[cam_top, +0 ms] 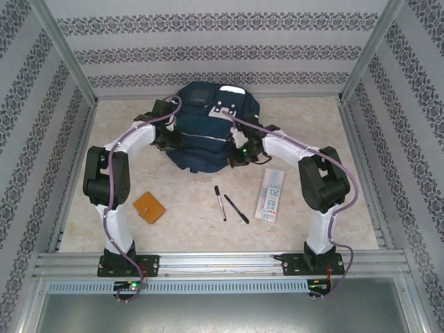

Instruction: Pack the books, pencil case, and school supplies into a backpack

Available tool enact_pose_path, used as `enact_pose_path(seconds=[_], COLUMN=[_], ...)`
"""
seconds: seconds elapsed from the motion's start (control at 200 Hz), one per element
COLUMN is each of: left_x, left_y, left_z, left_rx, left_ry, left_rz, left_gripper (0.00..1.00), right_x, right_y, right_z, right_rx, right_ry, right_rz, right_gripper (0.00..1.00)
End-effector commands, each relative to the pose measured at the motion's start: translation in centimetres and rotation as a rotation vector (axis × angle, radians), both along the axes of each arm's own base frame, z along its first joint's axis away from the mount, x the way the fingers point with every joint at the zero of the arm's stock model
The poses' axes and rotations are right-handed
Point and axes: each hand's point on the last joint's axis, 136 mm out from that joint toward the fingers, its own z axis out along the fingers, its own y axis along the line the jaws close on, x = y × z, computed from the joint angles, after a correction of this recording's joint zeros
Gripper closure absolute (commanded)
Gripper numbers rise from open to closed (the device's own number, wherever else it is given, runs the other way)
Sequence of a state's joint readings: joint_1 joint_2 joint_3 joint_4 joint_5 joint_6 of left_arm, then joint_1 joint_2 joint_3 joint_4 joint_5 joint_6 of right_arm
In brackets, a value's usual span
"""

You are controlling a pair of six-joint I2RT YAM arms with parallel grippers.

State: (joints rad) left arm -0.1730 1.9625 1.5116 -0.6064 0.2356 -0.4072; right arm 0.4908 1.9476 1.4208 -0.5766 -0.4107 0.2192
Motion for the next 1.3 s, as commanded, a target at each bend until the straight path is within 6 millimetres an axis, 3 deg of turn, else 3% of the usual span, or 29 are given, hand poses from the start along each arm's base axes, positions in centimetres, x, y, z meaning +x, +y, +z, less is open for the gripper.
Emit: enact_pose_path(seconds=[0.0,0.135,0.22,0.295,0.425,0.645,0.759,0.849,0.894,0.964,1.069,1.294], left_x=[4.1,-0.5,-4.2,-5.9,-6.0,-5.6,-6.5,-7.0,-7.1,-7.3,-7.1,-6.2], left_y=[1.8,2.4,2.5,1.5,-0.7,-3.0,-2.1,-0.8,-0.5,-0.1,0.2,-0.6], left_z=[3.9,3.5,3.1,3.1,2.7,0.3,-1.4,-1.7,-1.6,-1.3,-0.2,2.1], left_rx=[0.022,0.016,0.005,-0.029,-0.096,-0.062,0.002,0.041,0.057,0.082,0.100,0.070], left_ry=[-0.165,-0.025,0.045,0.040,0.021,0.032,0.049,0.017,0.004,-0.006,-0.024,-0.064], left_rz=[0.070,0.133,0.184,0.218,0.278,0.351,0.400,0.437,0.432,0.422,0.378,0.229], left_gripper=[0.48,0.37,0.33,0.30,0.28,0.27,0.31,0.40,0.51,0.79,1.00,1.00], right_x=[-2.0,-2.5,-3.1,-3.6,-4.7,-5.8,-5.9,-5.8,-5.9,-5.8,-5.3,-0.8], right_y=[6.3,10.2,11.4,12.0,11.8,11.6,11.3,10.5,10.0,8.9,6.2,-1.8], right_z=[2.5,3.7,4.0,4.1,3.8,3.6,3.7,3.4,3.1,2.4,0.8,-1.4], right_rx=[0.131,0.192,0.202,0.213,0.209,0.222,0.218,0.205,0.196,0.170,0.070,-0.164], right_ry=[0.037,0.045,0.055,0.063,0.074,0.091,0.080,0.077,0.078,0.078,0.054,-0.037], right_rz=[0.105,0.153,0.180,0.192,0.208,0.210,0.208,0.205,0.202,0.195,0.199,0.133], right_gripper=[1.00,1.00,1.00,1.00,1.00,1.00,1.00,1.00,1.00,1.00,1.00,1.00])
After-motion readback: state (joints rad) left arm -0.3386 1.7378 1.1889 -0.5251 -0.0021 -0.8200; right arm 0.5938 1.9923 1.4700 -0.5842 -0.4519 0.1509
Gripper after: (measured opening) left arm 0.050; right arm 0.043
